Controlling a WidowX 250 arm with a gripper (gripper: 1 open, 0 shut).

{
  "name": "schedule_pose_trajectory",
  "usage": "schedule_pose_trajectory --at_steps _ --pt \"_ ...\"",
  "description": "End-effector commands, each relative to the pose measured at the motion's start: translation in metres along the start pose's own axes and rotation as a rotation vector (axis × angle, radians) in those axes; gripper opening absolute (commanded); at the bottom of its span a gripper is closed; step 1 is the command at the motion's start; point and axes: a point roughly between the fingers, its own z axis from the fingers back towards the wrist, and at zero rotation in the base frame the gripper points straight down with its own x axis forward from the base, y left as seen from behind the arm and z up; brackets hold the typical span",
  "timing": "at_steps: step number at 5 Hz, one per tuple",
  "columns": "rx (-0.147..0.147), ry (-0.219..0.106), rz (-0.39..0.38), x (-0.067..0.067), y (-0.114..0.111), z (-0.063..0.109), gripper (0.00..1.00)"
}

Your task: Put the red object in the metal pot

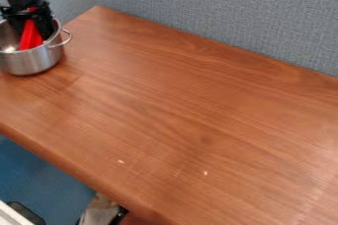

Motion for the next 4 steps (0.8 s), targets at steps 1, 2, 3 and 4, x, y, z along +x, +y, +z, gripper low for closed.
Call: schedule_pose_trajectory --at_steps 1,2,3,4 --pt "0.017 0.003 -0.093 0.002 -0.026 0.014 0.0" --pt "0.038 0.017 -0.121 0.004 -0.036 0.007 0.0" --pt "0.068 0.031 -0.14 0.006 -0.042 -0.003 0.0" --pt "0.092 0.014 -0.168 0.013 -0.059 0.011 1.0"
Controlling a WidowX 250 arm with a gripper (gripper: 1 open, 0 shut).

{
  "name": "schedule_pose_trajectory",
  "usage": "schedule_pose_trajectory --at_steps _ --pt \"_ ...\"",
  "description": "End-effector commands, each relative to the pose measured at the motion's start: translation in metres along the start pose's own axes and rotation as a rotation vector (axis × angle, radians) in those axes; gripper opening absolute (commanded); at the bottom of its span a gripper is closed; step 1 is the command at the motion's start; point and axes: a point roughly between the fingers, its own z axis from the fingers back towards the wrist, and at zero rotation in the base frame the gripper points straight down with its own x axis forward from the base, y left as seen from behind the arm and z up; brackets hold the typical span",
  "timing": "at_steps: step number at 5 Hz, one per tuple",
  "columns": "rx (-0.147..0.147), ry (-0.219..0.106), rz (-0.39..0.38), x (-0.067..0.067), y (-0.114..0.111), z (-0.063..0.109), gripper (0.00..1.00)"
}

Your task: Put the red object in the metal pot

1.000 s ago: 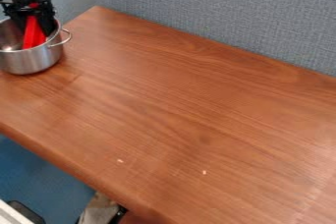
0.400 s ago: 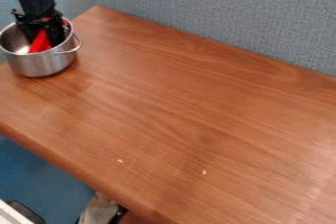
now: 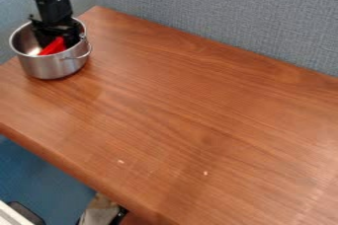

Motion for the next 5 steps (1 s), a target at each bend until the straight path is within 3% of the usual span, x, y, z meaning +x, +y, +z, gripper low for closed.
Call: schedule_pose_trajectory --at_steps 1,2,4,5 --pt "0.025 -0.091 -0.101 0.002 -0.008 0.037 1.0" --pt "0.0 -0.102 -0.176 -0.003 -0.008 0.033 1.0" --pt "0.008 -0.14 -0.02 -0.013 -0.019 0.046 1.0" --pt "0.017 -0.167 -0.023 -0.03 -0.016 0.045 1.0"
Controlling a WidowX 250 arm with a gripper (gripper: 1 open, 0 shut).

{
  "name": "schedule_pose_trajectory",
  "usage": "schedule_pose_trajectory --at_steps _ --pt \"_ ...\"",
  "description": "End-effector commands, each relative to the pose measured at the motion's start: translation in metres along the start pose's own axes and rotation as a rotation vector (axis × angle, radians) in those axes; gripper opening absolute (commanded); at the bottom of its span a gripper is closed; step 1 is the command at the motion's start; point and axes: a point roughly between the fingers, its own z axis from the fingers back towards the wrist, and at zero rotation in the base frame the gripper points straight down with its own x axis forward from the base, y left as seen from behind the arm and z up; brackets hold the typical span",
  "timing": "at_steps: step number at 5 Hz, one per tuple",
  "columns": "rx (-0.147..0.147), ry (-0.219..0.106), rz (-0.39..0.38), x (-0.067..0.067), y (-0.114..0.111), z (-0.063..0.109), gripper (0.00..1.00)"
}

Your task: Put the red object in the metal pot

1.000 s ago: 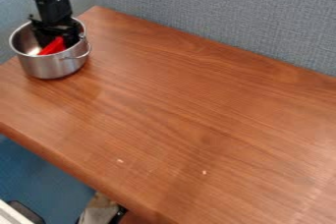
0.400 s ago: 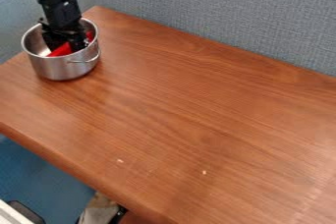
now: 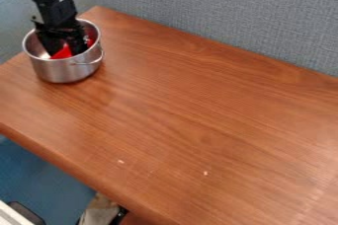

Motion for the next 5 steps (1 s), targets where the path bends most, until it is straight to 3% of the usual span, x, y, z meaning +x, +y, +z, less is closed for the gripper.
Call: schedule_pose_trajectory --at_steps 1,4,5 --pt "0.05 -0.099 -0.011 -0.011 0.003 0.029 1.0" --pt "0.021 -0.151 -0.185 -0.033 -0.033 0.004 1.0" --pt "0.007 -0.143 -0.305 -0.035 -0.019 -0.01 0.0"
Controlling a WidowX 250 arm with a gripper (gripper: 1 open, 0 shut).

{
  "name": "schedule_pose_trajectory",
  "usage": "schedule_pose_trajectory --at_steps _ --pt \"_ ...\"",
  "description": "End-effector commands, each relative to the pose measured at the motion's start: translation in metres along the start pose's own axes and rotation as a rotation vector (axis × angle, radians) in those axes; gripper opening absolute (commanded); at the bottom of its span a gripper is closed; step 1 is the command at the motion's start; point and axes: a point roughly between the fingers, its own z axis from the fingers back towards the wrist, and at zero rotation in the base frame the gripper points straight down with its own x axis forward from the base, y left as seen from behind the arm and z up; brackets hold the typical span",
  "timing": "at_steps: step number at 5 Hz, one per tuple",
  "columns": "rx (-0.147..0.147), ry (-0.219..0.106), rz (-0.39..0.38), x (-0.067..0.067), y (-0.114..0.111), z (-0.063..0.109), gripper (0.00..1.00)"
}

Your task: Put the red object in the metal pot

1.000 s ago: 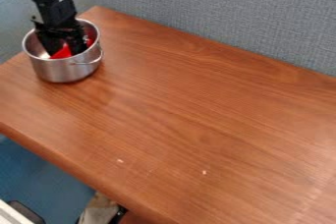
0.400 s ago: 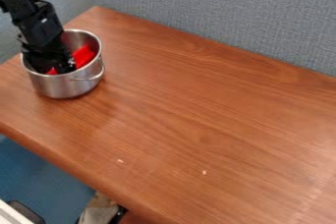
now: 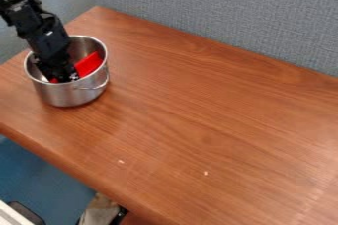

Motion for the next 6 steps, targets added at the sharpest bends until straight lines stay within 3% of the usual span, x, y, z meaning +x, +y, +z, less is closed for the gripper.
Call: schedule_pose_trajectory --at_steps 1,3,5,6 --pt "0.01 -0.019 -0.126 -0.005 0.022 -0.003 0.0" --pt "-0.021 0.013 -0.288 -0.003 0.058 -0.001 0.0" --pt "0.058 0.02 -0.052 -0.01 0.05 -0.017 0.0" --pt "0.073 -0.001 -0.031 -0.003 0.045 -0.006 1.0"
